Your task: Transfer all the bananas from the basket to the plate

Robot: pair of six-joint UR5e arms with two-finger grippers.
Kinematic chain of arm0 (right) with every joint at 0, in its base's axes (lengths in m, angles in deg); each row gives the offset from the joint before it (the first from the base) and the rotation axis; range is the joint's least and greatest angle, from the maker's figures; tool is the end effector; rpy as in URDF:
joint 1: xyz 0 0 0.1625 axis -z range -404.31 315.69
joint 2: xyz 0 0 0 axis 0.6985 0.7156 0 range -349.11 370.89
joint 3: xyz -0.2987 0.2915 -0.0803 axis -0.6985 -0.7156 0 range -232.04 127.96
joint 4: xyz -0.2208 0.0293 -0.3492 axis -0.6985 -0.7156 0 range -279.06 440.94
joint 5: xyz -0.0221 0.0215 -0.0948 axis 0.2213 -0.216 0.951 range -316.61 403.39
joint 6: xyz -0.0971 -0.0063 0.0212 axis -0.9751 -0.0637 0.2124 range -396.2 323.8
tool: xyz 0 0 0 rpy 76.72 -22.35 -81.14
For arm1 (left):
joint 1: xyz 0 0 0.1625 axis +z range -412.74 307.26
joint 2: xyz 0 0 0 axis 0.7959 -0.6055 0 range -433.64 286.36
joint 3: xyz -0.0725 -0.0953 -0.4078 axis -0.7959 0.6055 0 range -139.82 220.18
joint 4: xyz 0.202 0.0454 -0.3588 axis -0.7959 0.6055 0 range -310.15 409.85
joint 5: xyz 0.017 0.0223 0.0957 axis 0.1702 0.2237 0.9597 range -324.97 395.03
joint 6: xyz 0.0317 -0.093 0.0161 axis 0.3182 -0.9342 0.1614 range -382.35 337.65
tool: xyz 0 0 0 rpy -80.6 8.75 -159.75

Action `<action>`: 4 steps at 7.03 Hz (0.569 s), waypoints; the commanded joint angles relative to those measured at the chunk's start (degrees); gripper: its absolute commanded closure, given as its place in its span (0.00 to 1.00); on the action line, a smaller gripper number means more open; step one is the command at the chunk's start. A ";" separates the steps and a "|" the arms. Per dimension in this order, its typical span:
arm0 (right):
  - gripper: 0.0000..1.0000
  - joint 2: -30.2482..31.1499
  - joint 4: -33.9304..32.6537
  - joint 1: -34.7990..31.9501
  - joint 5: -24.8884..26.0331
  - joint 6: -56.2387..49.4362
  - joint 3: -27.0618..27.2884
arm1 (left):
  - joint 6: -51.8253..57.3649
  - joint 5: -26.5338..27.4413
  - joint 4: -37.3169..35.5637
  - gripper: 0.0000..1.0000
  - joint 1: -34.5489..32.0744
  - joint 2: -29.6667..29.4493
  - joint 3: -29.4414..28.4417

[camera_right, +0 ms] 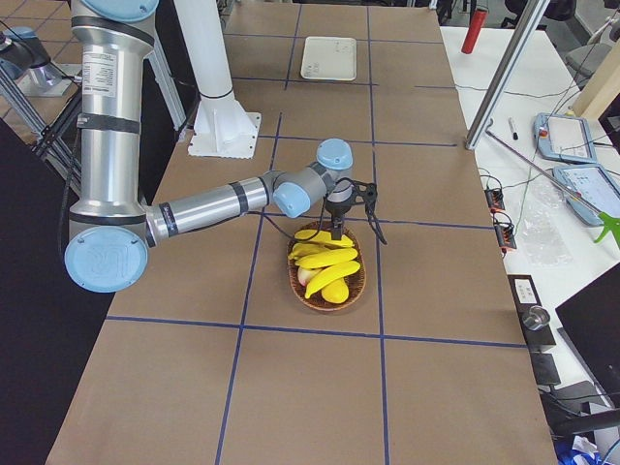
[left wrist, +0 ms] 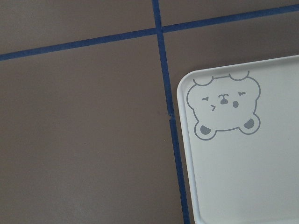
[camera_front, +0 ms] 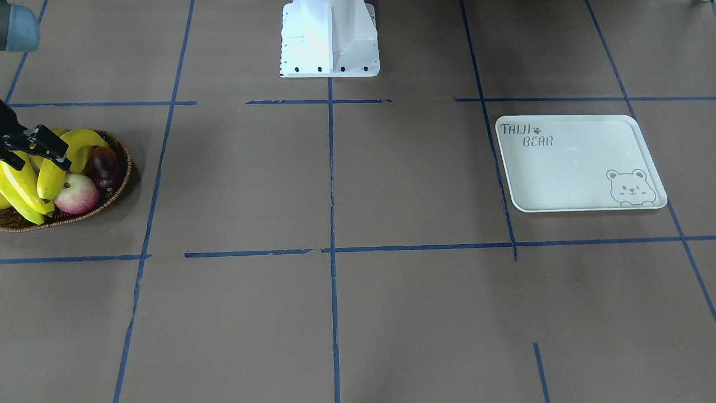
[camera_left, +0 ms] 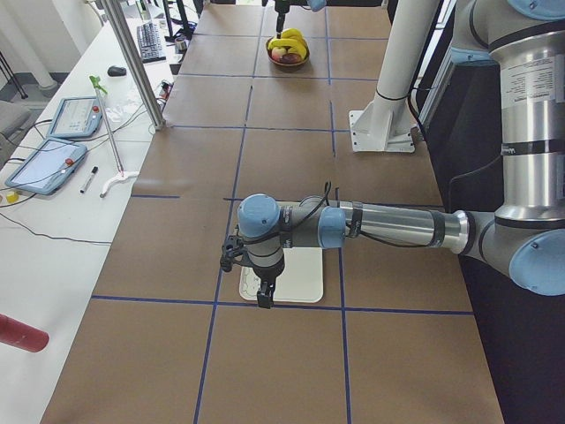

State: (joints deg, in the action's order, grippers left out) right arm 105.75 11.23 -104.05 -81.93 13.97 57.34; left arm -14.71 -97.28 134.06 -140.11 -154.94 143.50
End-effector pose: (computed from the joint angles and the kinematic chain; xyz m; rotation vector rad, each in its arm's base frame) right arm -0.1723 -0.4457 0.4975 0.0634 -0.8351 0.1397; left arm -0.0468 -0.4275 0.6267 0.0129 0.7394 0.1634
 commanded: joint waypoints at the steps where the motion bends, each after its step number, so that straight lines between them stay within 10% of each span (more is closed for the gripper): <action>1: 0.02 0.33 0.36 1.47 0.95 0.46 -0.57 | 0.00 -0.06 -0.01 0.00 0.01 0.00 0.22; 4: 0.11 0.33 0.45 2.00 0.95 0.37 -2.05 | 0.00 -0.06 0.08 0.00 0.01 0.00 0.31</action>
State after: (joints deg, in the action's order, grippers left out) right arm 106.10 11.61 -102.32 -80.99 14.37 56.11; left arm -14.71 -97.33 134.11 -140.10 -154.94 143.78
